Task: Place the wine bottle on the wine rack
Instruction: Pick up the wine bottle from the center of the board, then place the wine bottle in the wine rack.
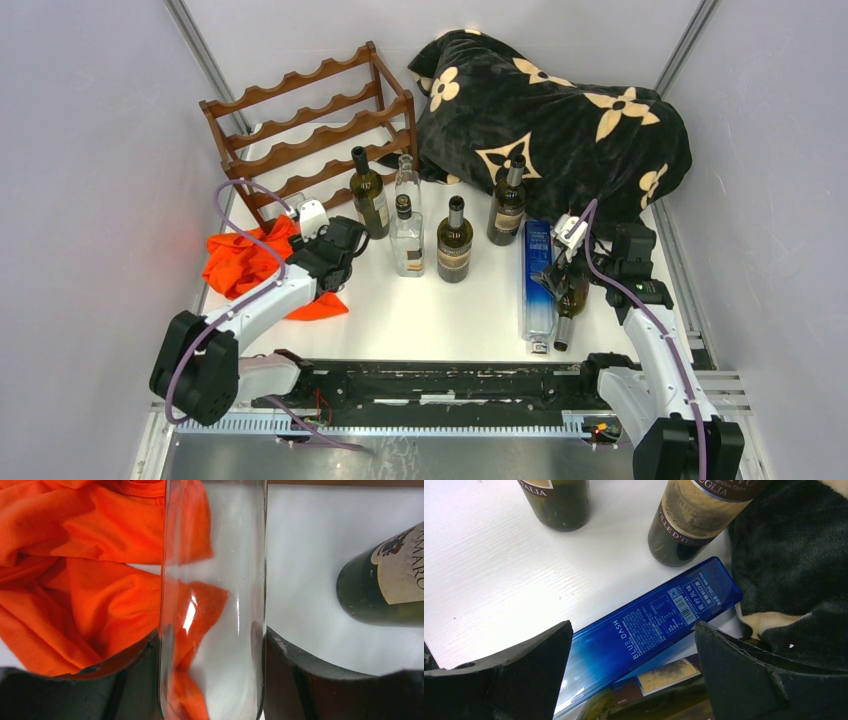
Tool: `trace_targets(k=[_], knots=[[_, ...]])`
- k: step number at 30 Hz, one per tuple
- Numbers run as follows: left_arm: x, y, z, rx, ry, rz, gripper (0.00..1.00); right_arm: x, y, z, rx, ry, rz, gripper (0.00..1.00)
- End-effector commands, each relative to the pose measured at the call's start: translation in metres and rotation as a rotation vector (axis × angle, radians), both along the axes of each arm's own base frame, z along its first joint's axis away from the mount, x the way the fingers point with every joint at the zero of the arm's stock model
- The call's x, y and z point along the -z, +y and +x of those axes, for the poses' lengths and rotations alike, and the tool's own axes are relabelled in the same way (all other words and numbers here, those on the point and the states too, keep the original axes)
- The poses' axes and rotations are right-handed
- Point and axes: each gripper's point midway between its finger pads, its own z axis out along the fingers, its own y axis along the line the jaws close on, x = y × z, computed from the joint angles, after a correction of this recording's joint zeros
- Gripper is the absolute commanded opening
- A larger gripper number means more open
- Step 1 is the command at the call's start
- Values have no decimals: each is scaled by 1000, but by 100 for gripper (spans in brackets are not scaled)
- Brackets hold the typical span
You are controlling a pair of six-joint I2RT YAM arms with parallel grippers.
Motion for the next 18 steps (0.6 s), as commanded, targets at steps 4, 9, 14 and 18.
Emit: trace_targets(k=[4,9,14,18], knots=[[-17,-13,37,39,-73,-19,2,-13,1,6,-18,-51,-1,98],[-7,-1,49,17,-35,2,2,-13,1,6,-19,-51,-1,98],[-4,9,54,-9,-22,12,2,-12,1,6,-18,-48,-4,98],[-10,15,55,-24,-32,11,2,-11,1,6,-19,-43,-3,98]])
